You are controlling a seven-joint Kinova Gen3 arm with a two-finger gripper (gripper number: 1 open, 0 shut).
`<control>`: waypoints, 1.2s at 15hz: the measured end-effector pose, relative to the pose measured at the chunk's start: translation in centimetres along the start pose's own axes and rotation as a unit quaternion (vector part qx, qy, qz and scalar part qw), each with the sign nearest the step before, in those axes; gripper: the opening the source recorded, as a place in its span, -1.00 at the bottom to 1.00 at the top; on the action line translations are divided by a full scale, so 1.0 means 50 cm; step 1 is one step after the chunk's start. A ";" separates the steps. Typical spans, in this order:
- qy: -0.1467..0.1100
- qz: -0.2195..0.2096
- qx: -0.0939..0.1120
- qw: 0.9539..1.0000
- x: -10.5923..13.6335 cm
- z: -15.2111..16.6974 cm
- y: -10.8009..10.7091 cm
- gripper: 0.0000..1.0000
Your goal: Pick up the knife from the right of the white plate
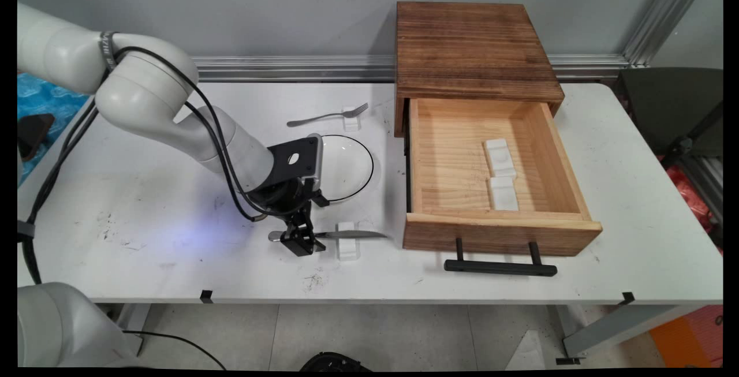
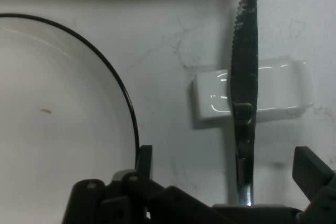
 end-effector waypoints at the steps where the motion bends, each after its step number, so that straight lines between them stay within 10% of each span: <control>1: 0.000 -0.001 -0.001 1.000 -0.001 0.001 -0.001 1.00; 18: -0.003 -0.021 -0.015 1.000 -0.016 -0.002 -0.003 1.00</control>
